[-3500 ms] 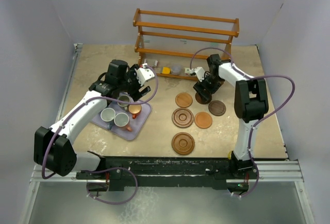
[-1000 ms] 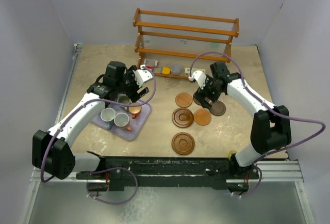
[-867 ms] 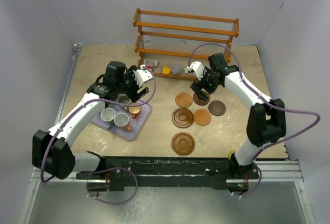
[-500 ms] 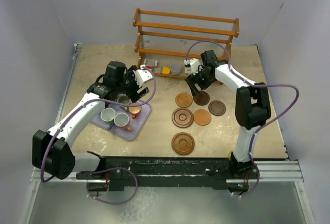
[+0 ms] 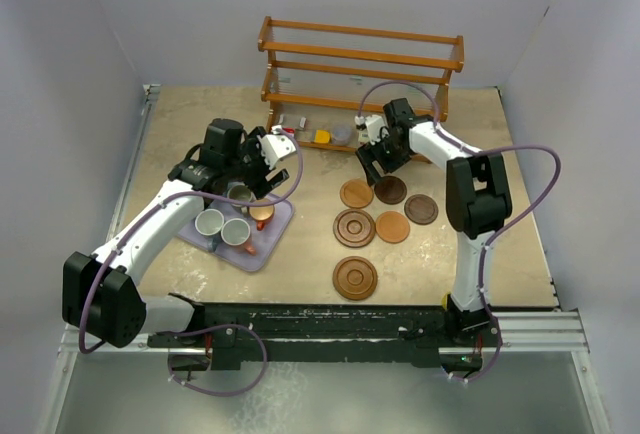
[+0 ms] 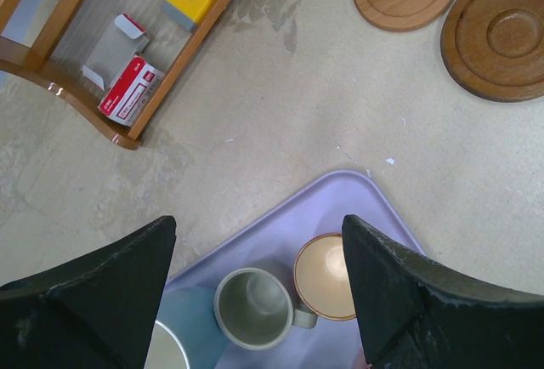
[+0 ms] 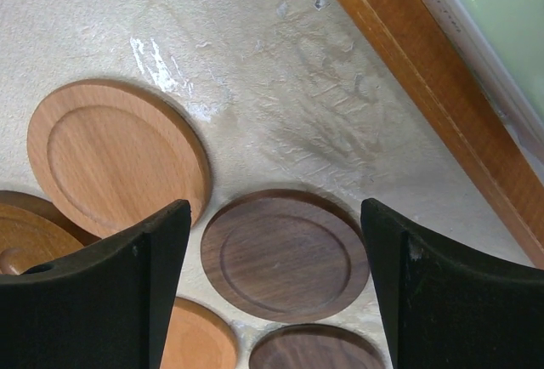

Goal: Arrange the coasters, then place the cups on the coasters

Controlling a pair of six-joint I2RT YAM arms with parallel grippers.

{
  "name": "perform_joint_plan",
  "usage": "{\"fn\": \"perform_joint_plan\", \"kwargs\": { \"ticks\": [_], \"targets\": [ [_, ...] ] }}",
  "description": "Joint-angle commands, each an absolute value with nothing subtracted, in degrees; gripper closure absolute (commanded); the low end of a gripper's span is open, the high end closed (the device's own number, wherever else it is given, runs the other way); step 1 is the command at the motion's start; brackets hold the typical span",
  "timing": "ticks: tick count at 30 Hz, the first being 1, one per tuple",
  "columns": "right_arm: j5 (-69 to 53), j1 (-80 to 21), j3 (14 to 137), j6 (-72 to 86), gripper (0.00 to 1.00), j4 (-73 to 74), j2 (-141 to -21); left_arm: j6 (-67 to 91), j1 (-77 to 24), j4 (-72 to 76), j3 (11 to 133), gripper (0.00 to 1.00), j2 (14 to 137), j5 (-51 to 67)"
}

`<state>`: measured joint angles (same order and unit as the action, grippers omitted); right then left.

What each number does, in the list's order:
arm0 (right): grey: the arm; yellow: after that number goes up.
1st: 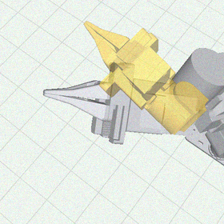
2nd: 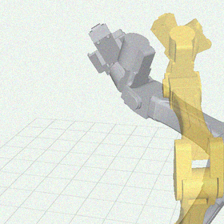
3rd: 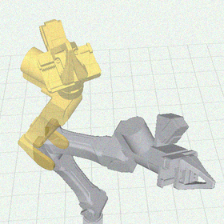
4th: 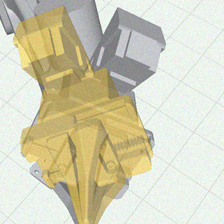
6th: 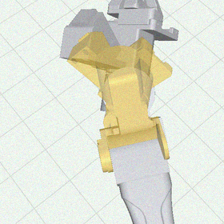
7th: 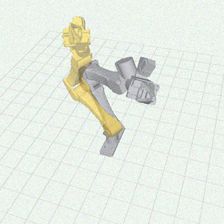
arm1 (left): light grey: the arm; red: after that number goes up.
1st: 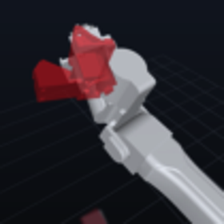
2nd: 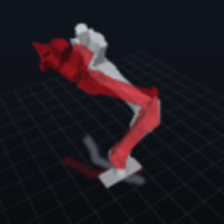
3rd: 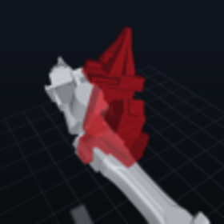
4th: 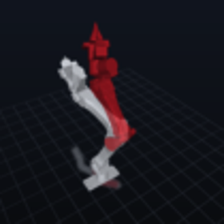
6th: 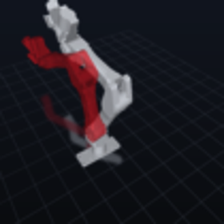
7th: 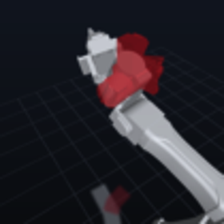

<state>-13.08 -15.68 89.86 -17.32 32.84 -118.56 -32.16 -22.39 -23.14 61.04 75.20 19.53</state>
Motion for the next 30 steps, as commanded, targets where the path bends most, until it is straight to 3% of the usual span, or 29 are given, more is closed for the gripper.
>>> {"fn": "perform_joint_plan", "kwargs": {
  "ticks": [1, 19, 30],
  "targets": [
    [-15.5, -15.2, 92.5, -16.3, 0.17, 34.1, -118.8, -32.6, -21.8, -20.4, 61.0, 0.24, 73.5, 20.8],
    [-18.0, -14.8, 91.6, -18.4, 0.19, 39.9, -118.3, -32.6, -21.9, -20.4, 61.0, 0.24, 73.0, 21.0],
    [-15.9, -10.7, 90.0, -20.1, 0.15, 40.1, -110.3, -32.5, -21.8, -20.5, 61.2, 0.24, 73.2, 21.5]
  ]
}}
